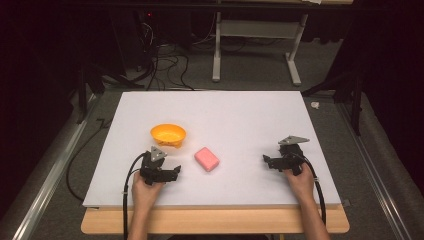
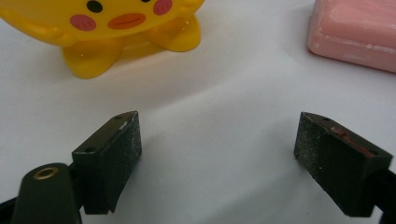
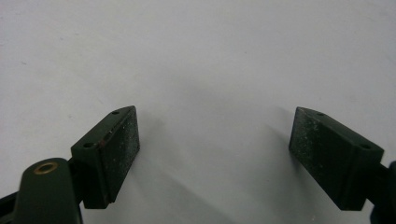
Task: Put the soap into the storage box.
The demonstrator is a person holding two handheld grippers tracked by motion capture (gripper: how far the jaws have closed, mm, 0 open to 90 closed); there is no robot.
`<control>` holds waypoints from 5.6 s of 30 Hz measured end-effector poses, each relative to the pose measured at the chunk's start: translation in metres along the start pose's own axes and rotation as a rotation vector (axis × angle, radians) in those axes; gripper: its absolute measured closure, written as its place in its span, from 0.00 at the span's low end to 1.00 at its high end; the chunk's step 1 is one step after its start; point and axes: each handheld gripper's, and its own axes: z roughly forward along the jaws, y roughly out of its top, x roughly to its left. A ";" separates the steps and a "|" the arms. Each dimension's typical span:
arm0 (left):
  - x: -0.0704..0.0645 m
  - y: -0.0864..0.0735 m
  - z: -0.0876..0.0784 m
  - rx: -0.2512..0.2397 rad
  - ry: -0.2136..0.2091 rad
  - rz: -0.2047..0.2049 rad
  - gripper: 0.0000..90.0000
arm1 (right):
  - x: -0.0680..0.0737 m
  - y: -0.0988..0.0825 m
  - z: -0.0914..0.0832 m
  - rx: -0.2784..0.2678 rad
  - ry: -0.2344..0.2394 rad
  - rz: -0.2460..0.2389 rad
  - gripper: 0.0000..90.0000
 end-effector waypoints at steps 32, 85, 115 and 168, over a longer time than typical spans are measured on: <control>0.001 0.000 0.000 0.000 -0.001 -0.007 0.17 | 0.000 0.000 0.000 0.000 0.000 0.001 0.19; -0.037 0.028 -0.025 -0.106 -0.134 0.039 0.20 | 0.000 0.000 0.000 0.001 0.000 -0.001 0.19; -0.059 0.070 -0.003 -0.088 -0.191 0.116 0.19 | 0.000 0.000 0.000 0.001 0.000 -0.001 0.19; -0.079 0.067 0.059 0.030 -0.185 0.145 0.08 | 0.000 0.000 0.000 0.000 0.000 -0.003 0.19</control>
